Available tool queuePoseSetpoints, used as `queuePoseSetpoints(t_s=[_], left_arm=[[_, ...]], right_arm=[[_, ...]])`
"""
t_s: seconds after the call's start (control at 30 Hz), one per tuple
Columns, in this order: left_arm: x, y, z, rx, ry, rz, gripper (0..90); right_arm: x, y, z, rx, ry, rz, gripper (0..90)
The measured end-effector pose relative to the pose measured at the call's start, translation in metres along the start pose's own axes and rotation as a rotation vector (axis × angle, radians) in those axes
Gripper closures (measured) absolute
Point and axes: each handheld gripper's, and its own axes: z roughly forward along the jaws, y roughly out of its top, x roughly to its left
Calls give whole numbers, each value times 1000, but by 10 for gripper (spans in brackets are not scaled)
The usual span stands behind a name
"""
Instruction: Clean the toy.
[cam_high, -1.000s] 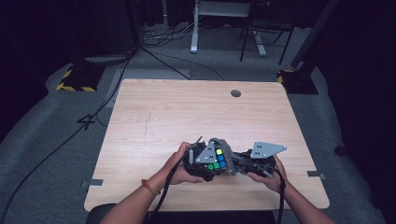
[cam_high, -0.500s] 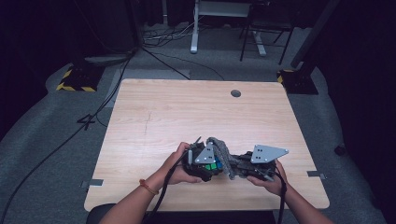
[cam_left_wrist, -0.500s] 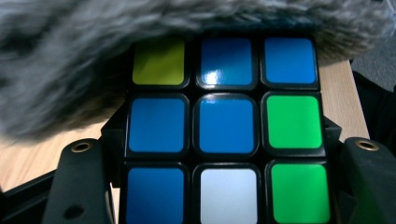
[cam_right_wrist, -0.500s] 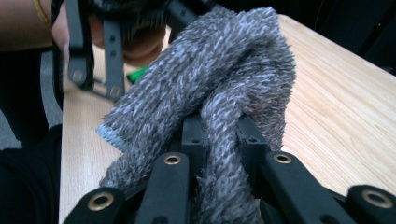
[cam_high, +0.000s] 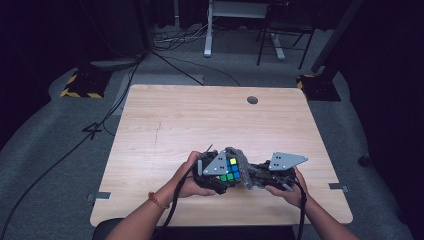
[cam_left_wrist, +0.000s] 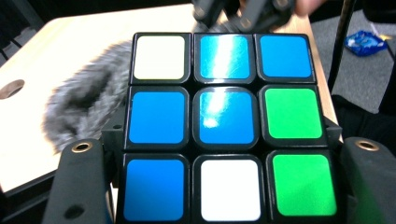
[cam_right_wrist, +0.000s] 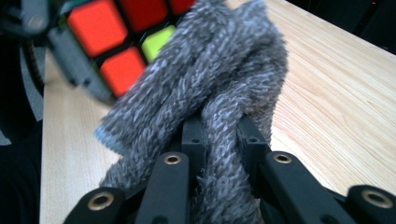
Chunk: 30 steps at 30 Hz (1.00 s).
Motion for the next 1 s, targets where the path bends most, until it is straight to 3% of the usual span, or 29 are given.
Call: queuePoseSetpoints(t_s=[0.2,0.3,0.4,0.47,0.63,0.7,0.77,0.83,1.0], left_arm=[[4,-3,-1,8,-3,-12,331],[1,-4,9,49,-6,-6,331],[-3,-5,20,86,-22,3,331],[-7,-5,25,95,-27,21,331],[-6,0,14,30,-41,14,332],[-5,1,7,10,-24,16,331],[-2,0,1,-6,-19,6,331],[1,0,-5,-10,12,4,331],[4,-2,-6,-7,11,-5,331]], right_arm=[[8,6,-3,-28,5,-29,775],[12,10,-8,-72,17,-45,776],[16,13,-10,-73,-1,-69,775],[14,12,-10,-71,-5,-61,776],[5,8,-8,-38,-30,-26,777],[1,5,-5,-20,-25,-10,777],[2,2,-1,12,-21,-12,777],[3,0,2,20,-1,-16,776],[12,6,0,2,-5,-53,776]])
